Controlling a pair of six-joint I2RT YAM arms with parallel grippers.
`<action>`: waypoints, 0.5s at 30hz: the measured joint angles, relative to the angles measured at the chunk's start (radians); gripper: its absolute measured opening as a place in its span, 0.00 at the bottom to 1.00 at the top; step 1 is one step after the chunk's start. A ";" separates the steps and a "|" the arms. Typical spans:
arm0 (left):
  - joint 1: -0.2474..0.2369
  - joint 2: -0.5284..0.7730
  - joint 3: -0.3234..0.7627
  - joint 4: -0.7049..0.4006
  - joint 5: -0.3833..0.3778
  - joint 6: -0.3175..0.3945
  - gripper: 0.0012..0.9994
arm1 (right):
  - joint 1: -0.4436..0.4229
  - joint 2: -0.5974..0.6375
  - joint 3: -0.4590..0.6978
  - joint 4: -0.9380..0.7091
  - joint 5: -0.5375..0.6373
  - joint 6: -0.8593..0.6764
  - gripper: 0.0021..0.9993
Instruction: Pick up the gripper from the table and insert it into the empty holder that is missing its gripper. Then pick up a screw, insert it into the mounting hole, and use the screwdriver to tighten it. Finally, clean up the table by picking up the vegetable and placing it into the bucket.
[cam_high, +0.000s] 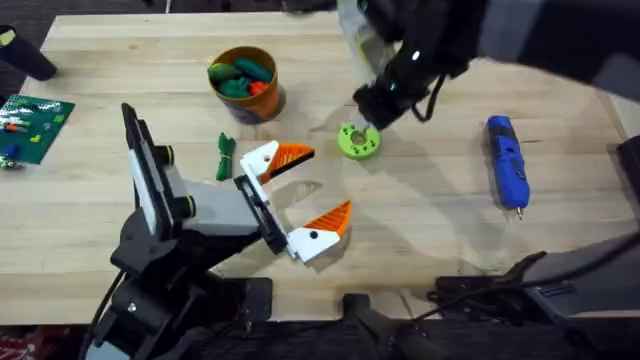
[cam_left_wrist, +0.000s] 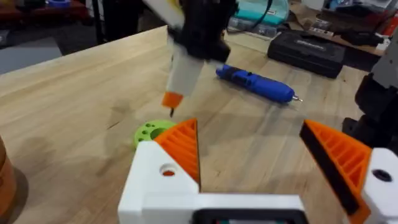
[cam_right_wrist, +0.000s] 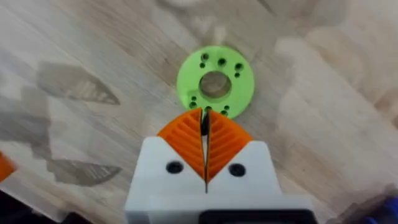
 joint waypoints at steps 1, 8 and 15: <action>0.000 0.000 0.000 0.000 0.000 0.000 0.98 | 0.000 -0.013 0.018 -0.012 0.000 0.000 0.00; 0.000 0.000 0.000 0.000 0.000 0.000 0.98 | 0.000 -0.089 0.092 -0.087 -0.068 0.000 0.00; 0.000 0.000 0.000 0.000 0.000 0.000 0.98 | 0.000 -0.109 0.094 -0.105 -0.111 -0.004 0.00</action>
